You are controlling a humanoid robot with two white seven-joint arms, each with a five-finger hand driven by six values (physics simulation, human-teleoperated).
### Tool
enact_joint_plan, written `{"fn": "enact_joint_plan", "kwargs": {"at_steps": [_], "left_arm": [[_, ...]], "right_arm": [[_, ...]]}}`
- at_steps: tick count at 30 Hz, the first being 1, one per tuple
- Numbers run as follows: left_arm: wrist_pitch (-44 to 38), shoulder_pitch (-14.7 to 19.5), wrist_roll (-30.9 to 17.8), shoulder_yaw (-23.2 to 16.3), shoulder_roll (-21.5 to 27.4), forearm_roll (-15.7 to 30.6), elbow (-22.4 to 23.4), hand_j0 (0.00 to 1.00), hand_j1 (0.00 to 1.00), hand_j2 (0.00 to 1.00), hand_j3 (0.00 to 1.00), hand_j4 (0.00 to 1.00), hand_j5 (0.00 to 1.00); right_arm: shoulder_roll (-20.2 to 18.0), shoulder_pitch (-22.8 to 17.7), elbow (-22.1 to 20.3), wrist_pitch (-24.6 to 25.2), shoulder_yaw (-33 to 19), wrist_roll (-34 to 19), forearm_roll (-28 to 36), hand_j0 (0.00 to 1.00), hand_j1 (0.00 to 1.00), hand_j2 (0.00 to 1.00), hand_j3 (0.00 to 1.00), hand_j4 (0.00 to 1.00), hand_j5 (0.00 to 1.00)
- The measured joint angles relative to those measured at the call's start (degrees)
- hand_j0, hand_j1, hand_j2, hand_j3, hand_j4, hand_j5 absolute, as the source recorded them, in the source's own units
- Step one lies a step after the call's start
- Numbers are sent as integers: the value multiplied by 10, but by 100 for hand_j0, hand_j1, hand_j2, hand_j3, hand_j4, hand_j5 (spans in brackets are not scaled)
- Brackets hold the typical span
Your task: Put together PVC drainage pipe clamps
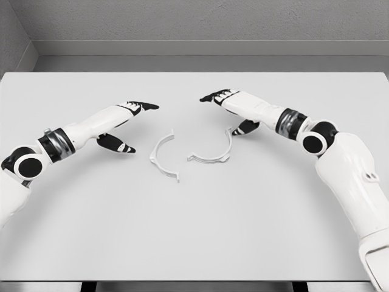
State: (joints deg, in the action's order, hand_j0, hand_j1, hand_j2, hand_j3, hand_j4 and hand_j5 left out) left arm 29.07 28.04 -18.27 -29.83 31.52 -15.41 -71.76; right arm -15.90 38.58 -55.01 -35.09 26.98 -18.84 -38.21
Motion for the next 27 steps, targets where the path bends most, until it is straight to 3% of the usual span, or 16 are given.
{"fn": "enact_joint_plan", "kwargs": {"at_steps": [12, 27], "left_arm": [[0, -7, 0, 37, -9, -4, 7, 100, 100, 100, 100, 100, 100], [0, -8, 0, 41, -25, -7, 10, 100, 100, 100, 100, 100, 100]], "right_arm": [[20, 13, 7, 0, 12, 0, -1, 100, 100, 100, 100, 100, 100], [60, 37, 33, 0, 31, 0, -9, 100, 100, 100, 100, 100, 100]]}}
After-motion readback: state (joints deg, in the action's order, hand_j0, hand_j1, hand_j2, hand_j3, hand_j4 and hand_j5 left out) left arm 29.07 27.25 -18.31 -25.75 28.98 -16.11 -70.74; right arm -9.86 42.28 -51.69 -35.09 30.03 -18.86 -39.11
